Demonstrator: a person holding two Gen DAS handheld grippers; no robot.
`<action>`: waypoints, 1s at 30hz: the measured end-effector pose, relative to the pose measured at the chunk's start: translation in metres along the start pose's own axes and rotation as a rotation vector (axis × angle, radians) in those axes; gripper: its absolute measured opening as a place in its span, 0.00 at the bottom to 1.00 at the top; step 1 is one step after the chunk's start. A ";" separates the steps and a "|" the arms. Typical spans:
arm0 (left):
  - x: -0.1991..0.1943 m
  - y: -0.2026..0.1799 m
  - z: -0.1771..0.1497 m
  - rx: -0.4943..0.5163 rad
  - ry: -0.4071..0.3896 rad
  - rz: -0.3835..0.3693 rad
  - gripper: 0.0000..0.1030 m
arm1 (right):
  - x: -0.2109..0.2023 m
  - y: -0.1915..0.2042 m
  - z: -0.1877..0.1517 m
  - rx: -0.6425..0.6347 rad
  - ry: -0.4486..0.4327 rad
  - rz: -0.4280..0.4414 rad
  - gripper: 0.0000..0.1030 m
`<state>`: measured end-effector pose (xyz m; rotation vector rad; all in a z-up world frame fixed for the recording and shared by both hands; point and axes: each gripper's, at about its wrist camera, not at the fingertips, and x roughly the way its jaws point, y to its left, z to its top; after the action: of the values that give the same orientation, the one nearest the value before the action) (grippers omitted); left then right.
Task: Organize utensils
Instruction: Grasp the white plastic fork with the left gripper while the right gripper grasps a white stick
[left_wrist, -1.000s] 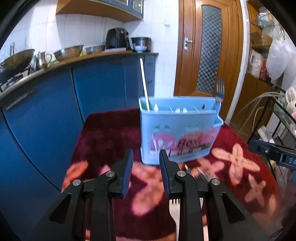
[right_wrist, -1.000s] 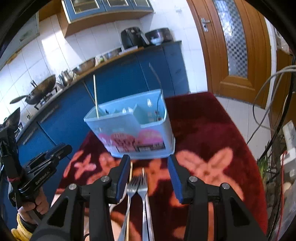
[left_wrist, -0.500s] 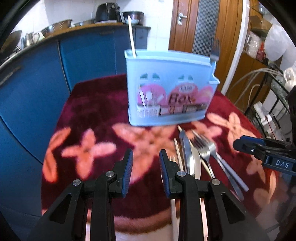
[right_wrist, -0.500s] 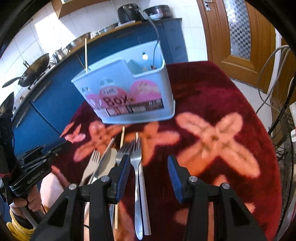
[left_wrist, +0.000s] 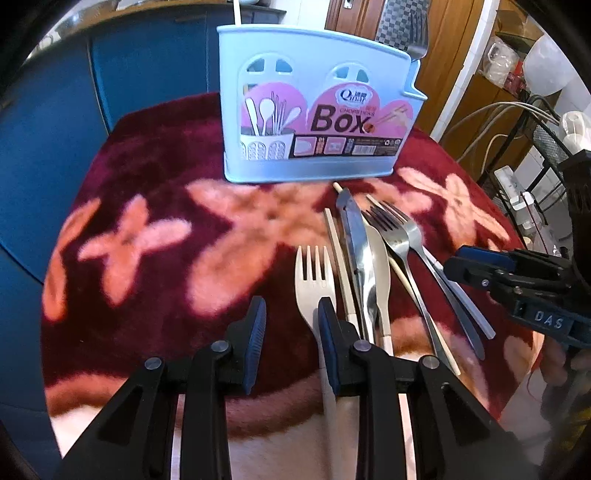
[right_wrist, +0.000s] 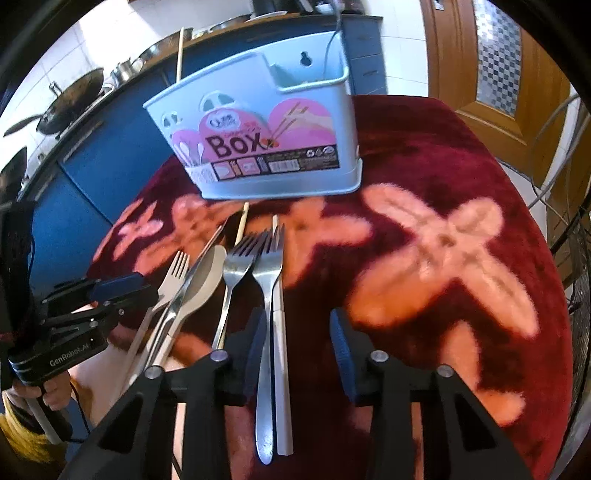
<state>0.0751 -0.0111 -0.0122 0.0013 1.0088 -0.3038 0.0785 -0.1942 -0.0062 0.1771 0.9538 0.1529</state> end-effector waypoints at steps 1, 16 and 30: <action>0.000 0.000 0.000 -0.001 0.000 -0.005 0.28 | 0.002 0.001 -0.001 -0.011 0.005 -0.007 0.34; 0.002 -0.007 -0.007 0.019 0.067 -0.042 0.28 | 0.006 0.008 0.002 -0.112 0.074 -0.040 0.29; 0.006 -0.005 -0.001 -0.004 0.029 -0.031 0.12 | 0.006 0.003 0.004 -0.102 0.084 -0.084 0.07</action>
<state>0.0756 -0.0175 -0.0173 -0.0133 1.0395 -0.3306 0.0849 -0.1901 -0.0080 0.0365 1.0331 0.1321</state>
